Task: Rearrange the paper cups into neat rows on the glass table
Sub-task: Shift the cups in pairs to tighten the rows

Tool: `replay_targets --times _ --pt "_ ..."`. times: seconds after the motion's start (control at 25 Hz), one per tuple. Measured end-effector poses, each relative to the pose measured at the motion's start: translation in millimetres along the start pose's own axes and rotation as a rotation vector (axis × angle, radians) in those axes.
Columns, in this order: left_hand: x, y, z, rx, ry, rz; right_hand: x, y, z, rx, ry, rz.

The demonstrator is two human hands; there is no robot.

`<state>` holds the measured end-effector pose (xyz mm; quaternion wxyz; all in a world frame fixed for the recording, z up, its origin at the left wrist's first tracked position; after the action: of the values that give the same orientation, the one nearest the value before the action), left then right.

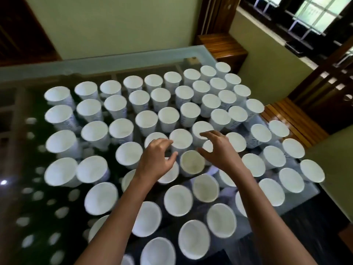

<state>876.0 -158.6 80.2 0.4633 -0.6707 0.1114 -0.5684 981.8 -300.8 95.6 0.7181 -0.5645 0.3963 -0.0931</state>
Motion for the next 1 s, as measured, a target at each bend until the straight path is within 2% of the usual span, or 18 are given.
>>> replay_targets --times 0.2,0.44,0.72,1.0 --pt "93.2 76.2 43.8 0.063 -0.011 0.015 127.6 -74.4 11.2 0.013 0.014 0.004" --pt "171.5 152.8 88.0 0.043 -0.103 0.040 237.1 -128.3 30.4 -0.031 -0.016 -0.044" --pt "183.9 183.8 146.4 -0.026 -0.196 0.189 272.4 -114.0 93.5 -0.120 -0.042 0.020" --pt "175.3 208.0 166.5 -0.114 -0.254 0.261 282.1 -93.6 119.6 -0.160 -0.097 -0.012"
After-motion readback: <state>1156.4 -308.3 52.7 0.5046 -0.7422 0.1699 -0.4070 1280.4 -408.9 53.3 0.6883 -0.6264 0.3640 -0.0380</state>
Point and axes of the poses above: each hand's wrist, its own z-axis towards the middle knuckle, its own y-axis out of the palm, x = y × z, the point moved 7 cm from there along z, towards the middle knuckle, and after that the axes turned 7 degrees about -y, right-handed, at the moved point
